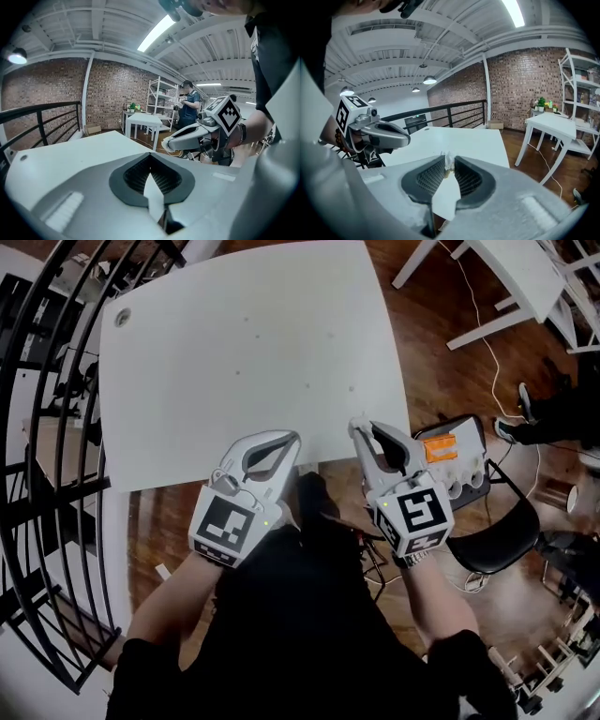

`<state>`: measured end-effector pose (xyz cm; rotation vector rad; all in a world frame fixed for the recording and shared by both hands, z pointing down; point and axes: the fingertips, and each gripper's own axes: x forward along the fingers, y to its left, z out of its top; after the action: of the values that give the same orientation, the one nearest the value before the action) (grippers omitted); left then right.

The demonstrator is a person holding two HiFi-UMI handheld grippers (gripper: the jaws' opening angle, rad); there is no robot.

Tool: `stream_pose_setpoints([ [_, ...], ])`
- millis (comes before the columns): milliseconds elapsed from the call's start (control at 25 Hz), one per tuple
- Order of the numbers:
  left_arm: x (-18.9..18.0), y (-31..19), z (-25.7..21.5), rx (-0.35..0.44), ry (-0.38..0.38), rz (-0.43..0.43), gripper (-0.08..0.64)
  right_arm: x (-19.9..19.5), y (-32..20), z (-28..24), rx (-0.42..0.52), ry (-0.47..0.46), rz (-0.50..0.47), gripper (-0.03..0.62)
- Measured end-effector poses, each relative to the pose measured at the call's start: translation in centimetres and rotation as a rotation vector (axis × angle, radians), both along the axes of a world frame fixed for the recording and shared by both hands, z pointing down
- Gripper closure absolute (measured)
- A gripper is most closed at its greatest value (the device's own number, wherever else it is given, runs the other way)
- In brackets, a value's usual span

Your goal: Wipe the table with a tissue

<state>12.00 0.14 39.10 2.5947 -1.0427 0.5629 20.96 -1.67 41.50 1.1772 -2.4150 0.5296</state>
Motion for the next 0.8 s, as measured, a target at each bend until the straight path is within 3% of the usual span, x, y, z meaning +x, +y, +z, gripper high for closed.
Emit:
stream_pose_setpoints([
  [120, -10.3, 13.1, -12.5, -0.002, 0.027, 0.007, 0.545, -10.2, 13.2, -12.5, -0.003, 0.048, 0.004, 0.540],
  [200, -13.1, 16.1, -15.2, -0.015, 0.025, -0.002, 0.545, -13.0, 16.2, -15.0, -0.014, 0.061, -0.008, 0.540],
  [800, -12.3, 12.3, -10.0, -0.118, -0.034, -0.047, 0.545, -11.8, 11.2, -6.5, -0.124, 0.169, -0.098, 0.540],
])
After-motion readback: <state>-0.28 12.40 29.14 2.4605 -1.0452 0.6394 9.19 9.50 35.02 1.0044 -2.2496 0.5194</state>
